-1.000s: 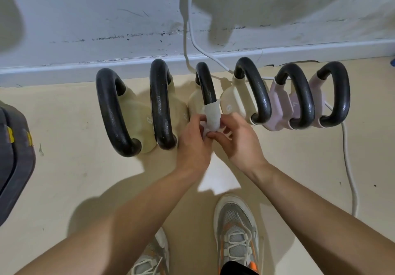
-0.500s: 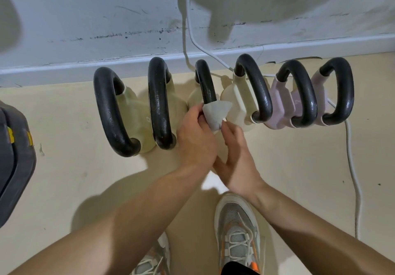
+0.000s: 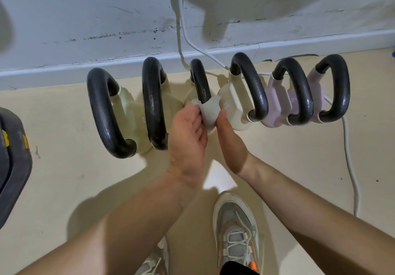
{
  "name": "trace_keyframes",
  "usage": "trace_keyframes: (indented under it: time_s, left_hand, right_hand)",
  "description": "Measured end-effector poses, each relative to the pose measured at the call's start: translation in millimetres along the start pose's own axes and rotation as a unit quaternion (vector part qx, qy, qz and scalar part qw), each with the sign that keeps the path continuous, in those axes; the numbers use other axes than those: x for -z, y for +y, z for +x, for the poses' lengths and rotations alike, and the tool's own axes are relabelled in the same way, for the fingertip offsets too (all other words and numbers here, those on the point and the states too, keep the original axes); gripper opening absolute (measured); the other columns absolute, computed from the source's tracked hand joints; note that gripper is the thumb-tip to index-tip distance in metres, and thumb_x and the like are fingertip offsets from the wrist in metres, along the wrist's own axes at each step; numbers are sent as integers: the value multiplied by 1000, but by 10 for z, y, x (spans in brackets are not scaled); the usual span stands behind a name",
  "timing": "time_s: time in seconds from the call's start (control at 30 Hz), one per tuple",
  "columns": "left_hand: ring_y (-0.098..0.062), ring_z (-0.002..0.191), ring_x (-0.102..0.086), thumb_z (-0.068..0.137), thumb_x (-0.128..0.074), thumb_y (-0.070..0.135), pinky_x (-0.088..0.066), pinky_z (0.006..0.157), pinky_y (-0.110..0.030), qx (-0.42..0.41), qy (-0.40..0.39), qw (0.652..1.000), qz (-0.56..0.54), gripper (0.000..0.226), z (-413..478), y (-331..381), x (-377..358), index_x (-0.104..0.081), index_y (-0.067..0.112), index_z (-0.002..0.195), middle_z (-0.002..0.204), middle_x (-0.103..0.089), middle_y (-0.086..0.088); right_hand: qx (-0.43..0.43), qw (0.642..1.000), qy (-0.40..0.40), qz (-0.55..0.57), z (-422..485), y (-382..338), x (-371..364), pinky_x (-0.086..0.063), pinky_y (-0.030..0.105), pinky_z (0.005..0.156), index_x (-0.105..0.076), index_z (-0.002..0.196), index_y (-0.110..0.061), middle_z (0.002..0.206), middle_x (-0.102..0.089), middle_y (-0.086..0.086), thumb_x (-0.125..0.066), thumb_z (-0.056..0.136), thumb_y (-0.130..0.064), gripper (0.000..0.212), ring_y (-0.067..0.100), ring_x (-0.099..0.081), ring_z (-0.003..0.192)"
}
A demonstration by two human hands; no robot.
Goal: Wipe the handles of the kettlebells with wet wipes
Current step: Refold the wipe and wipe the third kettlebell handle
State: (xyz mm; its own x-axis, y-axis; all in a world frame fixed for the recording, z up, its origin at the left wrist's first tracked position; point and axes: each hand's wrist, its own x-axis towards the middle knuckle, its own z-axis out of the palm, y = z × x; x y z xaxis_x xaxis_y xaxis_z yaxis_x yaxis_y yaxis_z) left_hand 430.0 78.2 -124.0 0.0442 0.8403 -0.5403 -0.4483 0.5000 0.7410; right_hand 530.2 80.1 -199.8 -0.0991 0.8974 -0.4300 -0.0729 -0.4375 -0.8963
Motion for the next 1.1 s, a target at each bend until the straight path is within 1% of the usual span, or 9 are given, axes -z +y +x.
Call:
trace_keyframes:
  time_s: [0.1, 0.2, 0.3, 0.43, 0.53, 0.63, 0.77, 0.9, 1.1]
  left_hand:
    - [-15, 124, -60, 104, -30, 36, -39, 115, -37, 7, -1, 1000, 12, 40, 136, -18, 35, -62, 18, 120, 129, -68, -3]
    - [-18, 126, -59, 105, -28, 38, -38, 116, -40, 20, -9, 999, 23, 51, 207, -70, 65, -60, 8, 131, 129, -68, -7]
    - [-19, 118, -57, 91, -45, 47, -37, 116, -46, 24, -9, 1000, 18, 57, 195, -51, 52, -61, 0, 120, 120, -64, -8]
    - [-20, 111, -56, 92, -43, 46, -43, 105, -36, 48, 25, 999, -7, 65, 150, 24, 45, -56, -2, 134, 116, -62, -10]
    - [-23, 128, -57, 101, -36, 44, -37, 114, -36, 64, 18, 998, -24, 61, 110, 179, 26, -48, 3, 144, 136, -62, -13]
    - [-24, 132, -52, 103, -36, 40, -39, 106, -30, 59, 38, 997, -29, 59, 157, 355, -1, -41, 0, 147, 143, -53, -12]
    - [-11, 97, -62, 96, -46, 0, -50, 83, -20, 8, 47, 992, 113, 29, 209, 280, 2, -66, 18, 107, 101, -67, 0]
    - [12, 92, -62, 100, -48, -1, -47, 69, -3, -36, 31, 976, 214, 44, 153, 108, 61, -52, 32, 129, 116, -65, 15]
    - [0, 87, -62, 99, -58, 15, -45, 68, -13, 8, 92, 963, 254, 27, 147, 25, 51, -55, 34, 116, 102, -65, 13]
  right_hand:
    - [15, 998, -17, -56, 22, 66, -97, -21, 12, 116, -33, 129, -53, 137, -37, -40, -28, 96, -65, 36, -29, -33, 127]
    - [33, 996, -24, -76, -129, 203, -110, -20, 6, 115, -23, 144, -49, 144, -27, -43, -24, 90, -72, 59, -30, -21, 134]
    - [-2, 999, -15, -46, -232, 187, -138, -22, 20, 122, -31, 153, -39, 152, -35, -36, -24, 95, -75, 69, -25, -25, 138]
    - [10, 999, -3, -32, -66, -119, -172, -35, -2, 90, -50, 125, -41, 117, -59, -30, -25, 108, -48, 31, -33, -50, 99]
    - [23, 999, 3, -37, 134, -226, -128, -47, 4, 76, -64, 119, -12, 102, -75, 12, -14, 112, -36, 56, -12, -66, 83]
    - [5, 999, -27, -21, 273, -258, -111, -46, 3, 73, -67, 103, -16, 76, -77, -9, -6, 111, -38, 65, -12, -66, 77]
    - [13, 999, 23, -47, 355, -267, -128, -48, 10, 84, -60, 130, -4, 98, -69, -5, -14, 112, -41, 61, -3, -65, 95]
    - [17, 996, 69, -59, 461, -353, -192, -45, 18, 51, -50, 122, 12, 90, -54, 18, -24, 110, -44, 63, 24, -56, 78]
    - [36, 968, 166, -183, 575, -403, -169, -54, 54, 85, -56, 91, -14, 81, -64, 5, -27, 98, -64, 59, 30, -65, 81]
